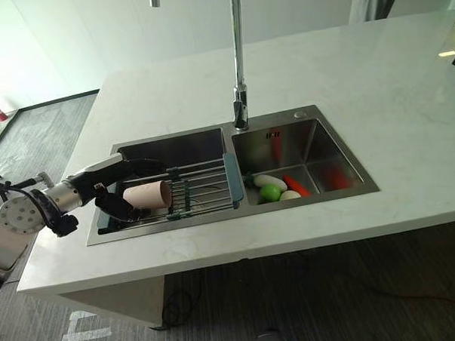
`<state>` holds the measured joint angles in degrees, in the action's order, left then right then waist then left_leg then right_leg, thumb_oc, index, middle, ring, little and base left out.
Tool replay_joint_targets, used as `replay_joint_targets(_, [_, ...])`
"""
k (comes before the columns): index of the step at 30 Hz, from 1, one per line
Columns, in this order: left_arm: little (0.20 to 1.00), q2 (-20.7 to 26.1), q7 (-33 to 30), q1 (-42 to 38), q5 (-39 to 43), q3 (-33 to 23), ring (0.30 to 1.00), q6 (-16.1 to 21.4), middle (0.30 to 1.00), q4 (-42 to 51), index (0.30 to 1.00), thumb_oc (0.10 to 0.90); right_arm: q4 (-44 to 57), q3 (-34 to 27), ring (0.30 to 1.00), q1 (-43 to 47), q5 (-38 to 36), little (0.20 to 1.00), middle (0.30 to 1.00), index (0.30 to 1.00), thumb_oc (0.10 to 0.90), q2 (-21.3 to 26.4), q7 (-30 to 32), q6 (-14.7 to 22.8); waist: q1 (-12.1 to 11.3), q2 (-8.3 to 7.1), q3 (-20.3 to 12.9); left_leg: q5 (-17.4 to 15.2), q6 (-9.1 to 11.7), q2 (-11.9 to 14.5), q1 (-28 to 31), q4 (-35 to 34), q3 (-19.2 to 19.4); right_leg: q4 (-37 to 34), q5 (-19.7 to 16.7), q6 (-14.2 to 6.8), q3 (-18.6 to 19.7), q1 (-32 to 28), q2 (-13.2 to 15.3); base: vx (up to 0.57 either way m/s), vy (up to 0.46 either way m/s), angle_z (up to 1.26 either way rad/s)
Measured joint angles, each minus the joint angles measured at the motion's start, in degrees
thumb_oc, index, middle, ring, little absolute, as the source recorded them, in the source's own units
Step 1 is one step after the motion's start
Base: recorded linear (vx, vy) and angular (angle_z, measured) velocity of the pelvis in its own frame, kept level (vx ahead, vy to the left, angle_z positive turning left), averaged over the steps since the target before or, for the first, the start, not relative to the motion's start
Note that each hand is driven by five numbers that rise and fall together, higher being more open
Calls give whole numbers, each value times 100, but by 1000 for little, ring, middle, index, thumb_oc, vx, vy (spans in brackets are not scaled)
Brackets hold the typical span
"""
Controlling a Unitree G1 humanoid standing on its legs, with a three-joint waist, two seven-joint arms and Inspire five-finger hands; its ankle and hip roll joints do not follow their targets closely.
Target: Place the dishes in the dishwasher.
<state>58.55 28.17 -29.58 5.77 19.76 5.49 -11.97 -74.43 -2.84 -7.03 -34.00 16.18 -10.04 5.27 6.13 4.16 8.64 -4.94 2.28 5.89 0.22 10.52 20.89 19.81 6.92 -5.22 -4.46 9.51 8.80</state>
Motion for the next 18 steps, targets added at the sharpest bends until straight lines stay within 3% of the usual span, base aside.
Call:
replay_joint_targets(7, [900, 100, 73, -106, -220, 88, 900, -180, 900, -306, 900, 800, 43, 33, 900, 47, -216, 900, 900, 900, 800, 18, 9, -56, -3, 60, 38, 0, 0, -6, 1, -6, 6, -1, 9, -14, 5, 6, 4, 0, 0, 0])
replay_joint_targets(18, [900, 100, -583, 255, -446, 22, 900, -301, 900, -559, 900, 800, 177, 33, 900, 6, -216, 900, 900, 900, 800, 20, 42, -109, -8, 66, 221, 0, 0, -28, 0, -49, 48, 12, 13, -20, 47, 62, 6, 19, 11, -2])
